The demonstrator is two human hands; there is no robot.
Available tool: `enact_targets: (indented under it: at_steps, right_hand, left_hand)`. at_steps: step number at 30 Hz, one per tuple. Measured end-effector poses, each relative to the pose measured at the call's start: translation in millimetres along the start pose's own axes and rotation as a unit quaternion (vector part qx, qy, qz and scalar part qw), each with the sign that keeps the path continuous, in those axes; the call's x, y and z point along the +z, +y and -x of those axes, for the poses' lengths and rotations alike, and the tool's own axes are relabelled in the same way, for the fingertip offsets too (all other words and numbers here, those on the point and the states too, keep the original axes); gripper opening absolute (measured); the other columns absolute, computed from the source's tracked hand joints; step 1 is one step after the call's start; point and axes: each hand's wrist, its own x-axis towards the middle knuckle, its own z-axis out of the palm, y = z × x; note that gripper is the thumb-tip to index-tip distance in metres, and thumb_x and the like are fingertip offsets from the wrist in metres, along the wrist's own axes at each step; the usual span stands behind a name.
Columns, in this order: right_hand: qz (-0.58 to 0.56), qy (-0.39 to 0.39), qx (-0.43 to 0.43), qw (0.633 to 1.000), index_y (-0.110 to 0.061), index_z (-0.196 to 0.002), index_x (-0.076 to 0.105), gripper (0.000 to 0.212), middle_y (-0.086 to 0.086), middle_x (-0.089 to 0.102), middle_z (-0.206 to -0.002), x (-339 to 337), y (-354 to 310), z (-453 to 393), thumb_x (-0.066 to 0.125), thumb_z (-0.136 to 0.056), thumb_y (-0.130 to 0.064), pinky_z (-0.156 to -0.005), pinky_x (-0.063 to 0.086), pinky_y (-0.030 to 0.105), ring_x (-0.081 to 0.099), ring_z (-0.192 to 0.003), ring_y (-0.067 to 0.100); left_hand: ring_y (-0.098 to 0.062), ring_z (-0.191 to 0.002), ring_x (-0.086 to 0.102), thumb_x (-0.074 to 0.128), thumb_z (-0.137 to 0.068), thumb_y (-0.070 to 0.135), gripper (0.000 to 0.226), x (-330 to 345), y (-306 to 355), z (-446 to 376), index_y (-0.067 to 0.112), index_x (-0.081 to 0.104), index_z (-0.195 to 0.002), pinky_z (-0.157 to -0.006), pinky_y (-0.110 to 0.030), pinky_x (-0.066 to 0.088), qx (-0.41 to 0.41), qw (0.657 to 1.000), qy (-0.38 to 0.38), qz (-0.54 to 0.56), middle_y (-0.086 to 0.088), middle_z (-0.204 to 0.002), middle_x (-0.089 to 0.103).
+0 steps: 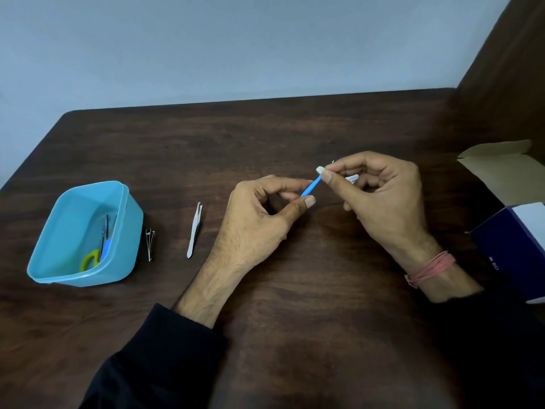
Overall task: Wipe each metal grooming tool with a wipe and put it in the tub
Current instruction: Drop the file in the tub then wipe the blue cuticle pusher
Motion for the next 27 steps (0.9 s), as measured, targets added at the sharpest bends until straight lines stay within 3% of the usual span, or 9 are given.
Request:
enact_targets:
  at_steps: [5,16,20,23,25,27]
  right_hand:
    - [-0.034,0.027,0.025,0.999,-0.009,-0.099,0.084,0.012,0.005,0.08,-0.085,-1.7,0.9,-2.7,0.09,-0.095,-0.019,-0.045,0.043,0.014,0.063,-0.051,0.006]
    - [-0.028,0.034,0.027,0.999,-0.018,-0.098,0.085,0.011,-0.002,0.082,-0.086,-2.7,2.5,-3.9,0.091,-0.094,-0.026,-0.046,0.045,0.018,0.064,-0.051,0.011]
    - [0.018,-0.021,-0.02,0.999,-0.022,-0.099,0.086,0.005,-0.008,0.082,-0.09,1.9,1.1,2.9,0.089,-0.095,-0.019,-0.051,0.05,0.033,0.062,-0.053,0.021]
    - [0.011,-0.067,-0.025,0.997,-0.026,-0.096,0.086,0.011,-0.014,0.079,-0.082,4.2,0.8,4.2,0.09,-0.094,-0.016,-0.052,0.043,0.024,0.055,-0.052,0.006]
    - [0.003,-0.065,-0.02,0.998,-0.027,-0.095,0.085,0.011,-0.014,0.078,-0.081,4.1,2.2,2.8,0.09,-0.094,-0.017,-0.05,0.047,0.032,0.056,-0.052,0.01]
    - [-0.001,-0.031,-0.008,0.999,-0.023,-0.097,0.085,0.006,-0.008,0.081,-0.087,2.3,5.4,-0.3,0.089,-0.096,-0.02,-0.052,0.055,0.049,0.061,-0.055,0.028]
  left_hand:
    - [-0.009,-0.065,0.066,0.09,-0.095,0.025,0.018,1.8,0.4,0.1,0.032,0.089,-0.112,-0.059,-0.028,0.058,-0.005,1.0,-0.001,-0.006,0.018,-0.083,0.073]
    - [-0.007,-0.063,0.066,0.088,-0.097,0.025,0.017,1.0,1.8,1.7,0.03,0.089,-0.113,-0.055,-0.023,0.055,-0.015,1.0,-0.007,0.002,0.015,-0.084,0.076]
    - [-0.011,-0.062,0.067,0.086,-0.099,0.021,0.015,2.5,2.3,1.7,0.027,0.089,-0.112,-0.05,-0.025,0.054,-0.029,0.999,-0.001,0.028,0.005,-0.083,0.078]
    - [-0.014,-0.064,0.072,0.085,-0.1,0.02,0.012,3.1,1.6,0.8,0.026,0.088,-0.11,-0.052,-0.027,0.055,-0.03,0.999,-0.003,0.037,0.001,-0.088,0.082]
    - [-0.014,-0.067,0.074,0.083,-0.101,0.019,0.012,3.4,1.0,0.4,0.024,0.088,-0.111,-0.053,-0.027,0.056,-0.035,0.998,-0.007,0.047,0.0,-0.09,0.083]
    - [-0.014,-0.068,0.075,0.08,-0.104,0.019,0.013,3.7,1.3,0.2,0.023,0.088,-0.113,-0.054,-0.026,0.056,-0.041,0.998,-0.014,0.051,0.0,-0.091,0.084]
